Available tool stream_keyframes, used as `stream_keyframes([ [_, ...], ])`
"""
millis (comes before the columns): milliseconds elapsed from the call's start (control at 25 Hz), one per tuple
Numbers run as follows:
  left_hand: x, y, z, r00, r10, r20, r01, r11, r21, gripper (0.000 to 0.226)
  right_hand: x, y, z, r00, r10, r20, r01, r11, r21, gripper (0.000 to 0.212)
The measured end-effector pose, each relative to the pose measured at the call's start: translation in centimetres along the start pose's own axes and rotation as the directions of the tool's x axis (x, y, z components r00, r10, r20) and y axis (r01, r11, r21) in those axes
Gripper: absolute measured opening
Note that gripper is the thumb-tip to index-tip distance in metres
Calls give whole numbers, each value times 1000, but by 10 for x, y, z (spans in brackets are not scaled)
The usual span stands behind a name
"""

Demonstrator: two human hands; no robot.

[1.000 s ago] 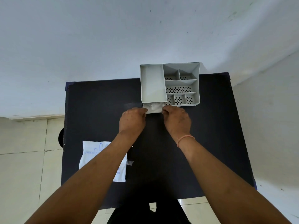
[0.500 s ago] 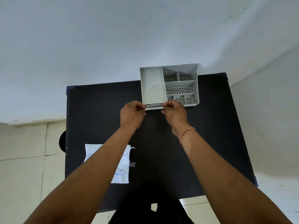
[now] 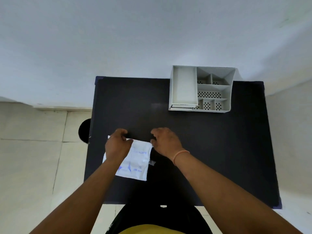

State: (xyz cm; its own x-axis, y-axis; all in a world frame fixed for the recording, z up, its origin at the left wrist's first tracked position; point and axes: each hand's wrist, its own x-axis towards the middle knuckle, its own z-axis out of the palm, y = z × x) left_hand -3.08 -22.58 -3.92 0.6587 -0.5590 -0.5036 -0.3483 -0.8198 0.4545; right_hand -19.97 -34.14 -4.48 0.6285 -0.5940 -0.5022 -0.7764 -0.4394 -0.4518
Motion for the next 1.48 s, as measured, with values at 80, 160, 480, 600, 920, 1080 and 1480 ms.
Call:
stream_keyframes([
  [80,-6,-28,-3,996,-77,46,75,997,35,45,15,-24,14,991,-50,123,59,996,-73,51],
  [160,-13,-50,0,988,-102,120,98,994,39,56,24,-42,29,979,-56,196,92,980,-179,61],
  [480,-52,-69,0,974,17,226,57,948,-314,79,6,-47,16,919,58,391,-250,851,462,7],
  [600,-71,-35,-9,934,124,335,81,840,-536,72,-28,-41,-20,852,-82,517,-432,448,783,9],
  [920,-161,33,-17,987,-6,159,139,515,-846,28,-105,-36,-99,954,-112,277,-203,438,876,43],
  [1080,-208,37,-33,964,-20,265,260,-126,-957,15,-144,-40,-136,989,-101,-105,146,707,692,15],
  [1480,-245,-14,-108,993,-107,-45,-2,371,-929,5,-194,-149,-65,880,-451,145,93,465,880,37],
])
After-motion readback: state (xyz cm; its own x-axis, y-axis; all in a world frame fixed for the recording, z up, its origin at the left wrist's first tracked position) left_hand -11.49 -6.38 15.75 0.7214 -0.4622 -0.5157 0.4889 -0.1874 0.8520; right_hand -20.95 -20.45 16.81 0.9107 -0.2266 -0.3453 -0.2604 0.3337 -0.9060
